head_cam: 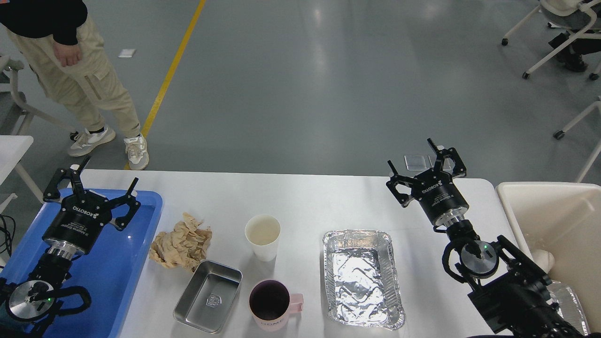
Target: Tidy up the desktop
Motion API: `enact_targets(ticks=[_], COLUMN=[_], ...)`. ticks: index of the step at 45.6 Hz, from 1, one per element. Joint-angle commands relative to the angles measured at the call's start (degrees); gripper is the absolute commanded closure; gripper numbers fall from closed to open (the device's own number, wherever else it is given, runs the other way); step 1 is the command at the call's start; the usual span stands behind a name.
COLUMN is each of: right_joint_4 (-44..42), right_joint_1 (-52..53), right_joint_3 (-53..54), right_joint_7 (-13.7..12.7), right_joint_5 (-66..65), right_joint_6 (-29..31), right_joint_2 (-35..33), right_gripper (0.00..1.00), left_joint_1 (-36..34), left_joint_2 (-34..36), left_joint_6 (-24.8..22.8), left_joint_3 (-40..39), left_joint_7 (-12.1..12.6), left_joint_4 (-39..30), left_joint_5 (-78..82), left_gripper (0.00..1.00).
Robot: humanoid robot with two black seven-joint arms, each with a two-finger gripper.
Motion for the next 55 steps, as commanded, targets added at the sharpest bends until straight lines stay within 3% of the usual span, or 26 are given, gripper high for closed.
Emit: enact_targets(ticks=[1, 26, 35, 55], right_joint_4=[0.0, 0.0, 0.35, 0.61], right_joint_1=[0.07, -0.45, -0.89, -0.72], right_joint_3=[0.0, -0.17, -0.17, 0.0], right_joint_7=[0.0, 0.0, 0.0, 0.09], right_joint_5=[0.0, 0.0, 0.0, 0.0], right_joint_6=[-0.11, -0.37, -0.37, -0.37], right_joint_2=[0.0, 0.35, 0.61, 0.79], right_gripper=[0.0, 0.0, 0.0, 0.0], left_joint_1=[-0.32, 2.23, 2.93, 2.84], left_joint_2=[0.2, 0.46, 0.64, 1.42], left_joint_6=[-0.05, -0.05, 1.44, -0.75], left_joint_3=[-0.37, -2.39, -2.22, -1.25], left_joint_7=[-0.18, 0.09, 2.72, 2.99], left_joint_4=[-0.03, 0.93, 0.94, -0.03], left_joint_5=[0.01, 0.01, -0.08, 0.1], left_gripper=[0.02, 0.02, 0.02, 0.02])
